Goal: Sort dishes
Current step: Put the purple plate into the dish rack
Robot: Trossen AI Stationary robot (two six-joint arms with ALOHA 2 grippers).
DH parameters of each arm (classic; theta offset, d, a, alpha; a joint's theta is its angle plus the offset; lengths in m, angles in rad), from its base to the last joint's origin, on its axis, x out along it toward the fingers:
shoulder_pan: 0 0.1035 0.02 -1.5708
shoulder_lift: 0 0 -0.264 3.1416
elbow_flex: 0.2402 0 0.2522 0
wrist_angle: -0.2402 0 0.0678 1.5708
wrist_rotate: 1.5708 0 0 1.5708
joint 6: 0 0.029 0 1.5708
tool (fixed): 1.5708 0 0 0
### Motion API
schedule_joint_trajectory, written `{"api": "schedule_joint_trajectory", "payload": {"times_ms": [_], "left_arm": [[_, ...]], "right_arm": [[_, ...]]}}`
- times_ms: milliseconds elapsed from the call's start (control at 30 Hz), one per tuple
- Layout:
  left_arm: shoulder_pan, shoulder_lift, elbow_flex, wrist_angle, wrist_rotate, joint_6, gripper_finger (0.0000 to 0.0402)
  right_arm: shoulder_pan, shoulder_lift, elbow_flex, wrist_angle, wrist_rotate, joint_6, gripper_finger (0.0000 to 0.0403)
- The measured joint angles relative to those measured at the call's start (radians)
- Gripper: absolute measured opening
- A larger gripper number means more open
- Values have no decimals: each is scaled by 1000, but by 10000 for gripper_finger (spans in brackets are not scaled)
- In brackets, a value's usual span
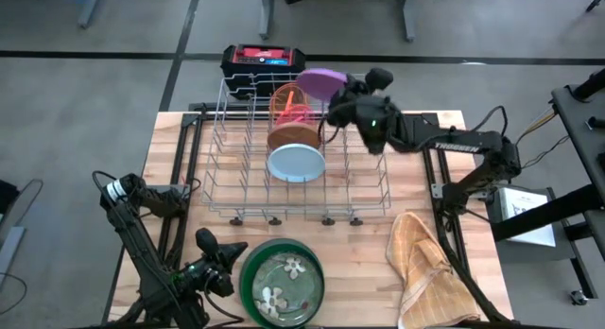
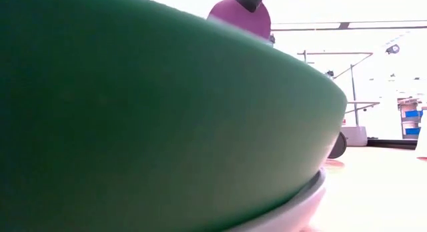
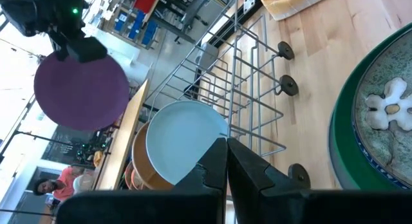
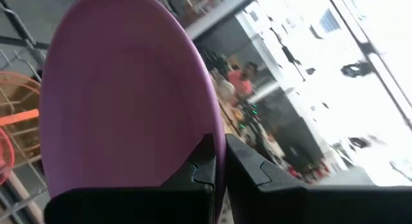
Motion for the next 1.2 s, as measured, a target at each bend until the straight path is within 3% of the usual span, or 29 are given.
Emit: {"api": "schedule_joint_trajectory", "payload": {"times_ms": [367,567,833,1200], "left_arm": [[0,0,0,0,0,0,0],[0,0,0,0,-3,0,0],[0,0,0,0,-7,0,0],[1,0,0,0,-48,0,0]], "right_arm": [[-328,-13,-2,-94,-465,99,9],[-467,-11,-41,-100,-614,109,9],[-555,2,-139,-81,-657,40,9],[-590,40,-219,175,-670,-66,8]]}}
